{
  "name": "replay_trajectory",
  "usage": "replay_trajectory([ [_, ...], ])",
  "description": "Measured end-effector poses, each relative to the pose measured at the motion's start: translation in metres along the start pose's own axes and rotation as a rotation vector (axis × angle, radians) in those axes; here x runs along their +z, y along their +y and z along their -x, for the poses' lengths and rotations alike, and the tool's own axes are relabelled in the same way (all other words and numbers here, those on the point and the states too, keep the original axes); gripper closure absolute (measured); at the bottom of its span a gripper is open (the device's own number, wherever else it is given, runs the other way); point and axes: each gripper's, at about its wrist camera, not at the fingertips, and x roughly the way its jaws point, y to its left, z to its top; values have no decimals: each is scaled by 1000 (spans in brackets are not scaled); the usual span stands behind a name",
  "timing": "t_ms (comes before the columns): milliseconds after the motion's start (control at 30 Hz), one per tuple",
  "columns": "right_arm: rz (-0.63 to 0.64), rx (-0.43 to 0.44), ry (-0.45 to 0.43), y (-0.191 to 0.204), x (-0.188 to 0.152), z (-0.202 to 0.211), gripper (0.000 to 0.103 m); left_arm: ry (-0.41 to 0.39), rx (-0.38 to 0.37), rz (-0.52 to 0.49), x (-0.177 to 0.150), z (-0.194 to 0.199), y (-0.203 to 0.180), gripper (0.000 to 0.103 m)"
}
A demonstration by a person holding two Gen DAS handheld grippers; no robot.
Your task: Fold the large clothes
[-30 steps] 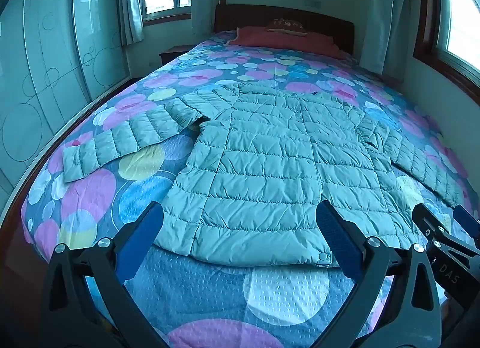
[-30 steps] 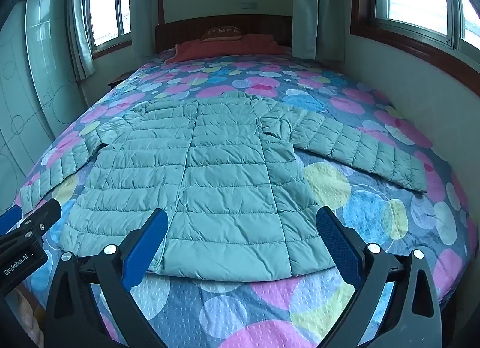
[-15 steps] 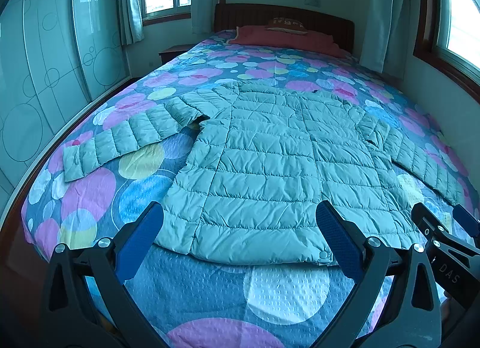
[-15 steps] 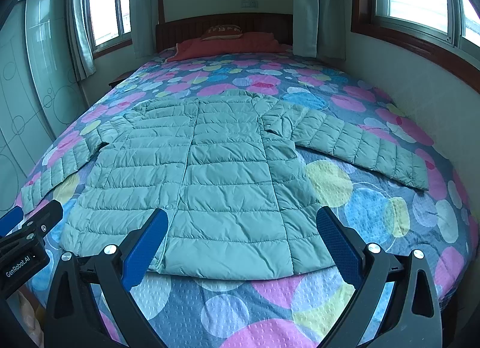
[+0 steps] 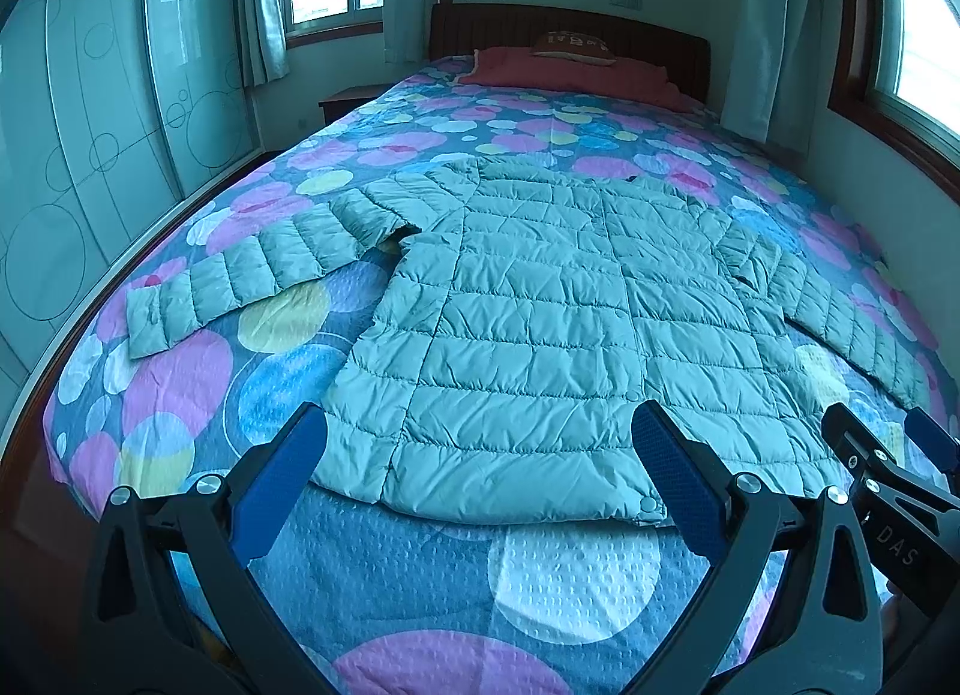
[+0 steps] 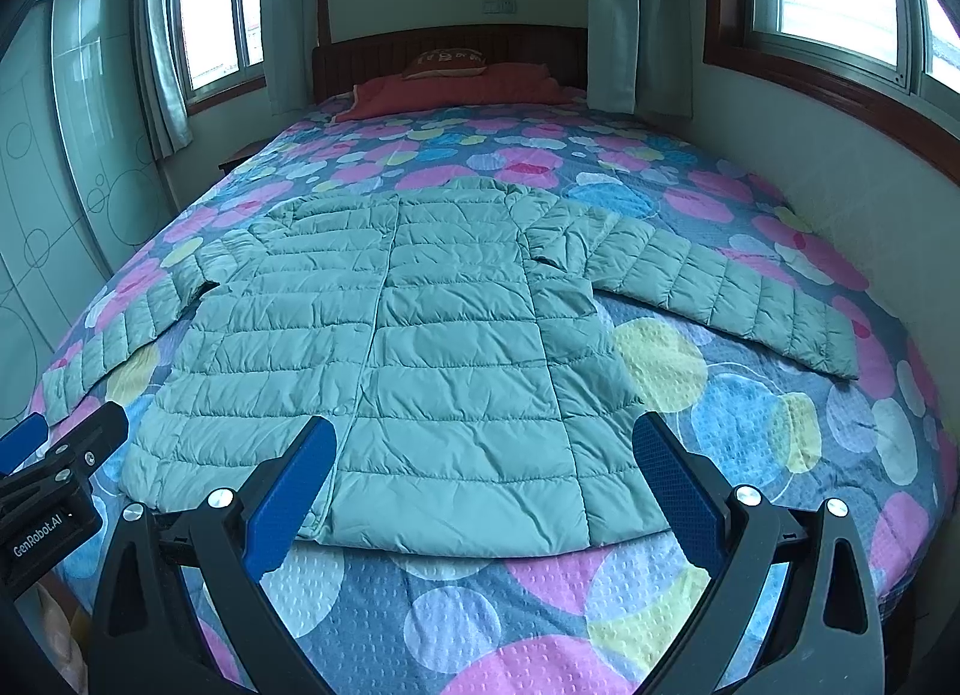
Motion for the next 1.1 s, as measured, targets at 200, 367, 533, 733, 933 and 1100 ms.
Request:
replay_trajectory([
  [200, 0, 0, 1, 0, 0, 0, 5, 4, 1, -3, 1, -3, -3, 2],
  [367, 0, 2, 3, 0, -1, 0, 5, 8, 3, -1, 0, -3, -1, 2],
  [533, 0, 1, 3, 0, -1, -1, 5, 11, 4, -2, 1, -5, -1, 2],
  [733, 1, 2, 3, 0, -1, -1, 5, 11, 6, -1, 1, -5, -1, 2],
  [933, 1, 1, 7, 1, -2, -3, 5, 18, 7, -2, 2, -6, 0, 2],
  [1100, 1, 1, 5, 1, -2, -3, 5, 17, 7, -3, 2, -6, 0, 2],
])
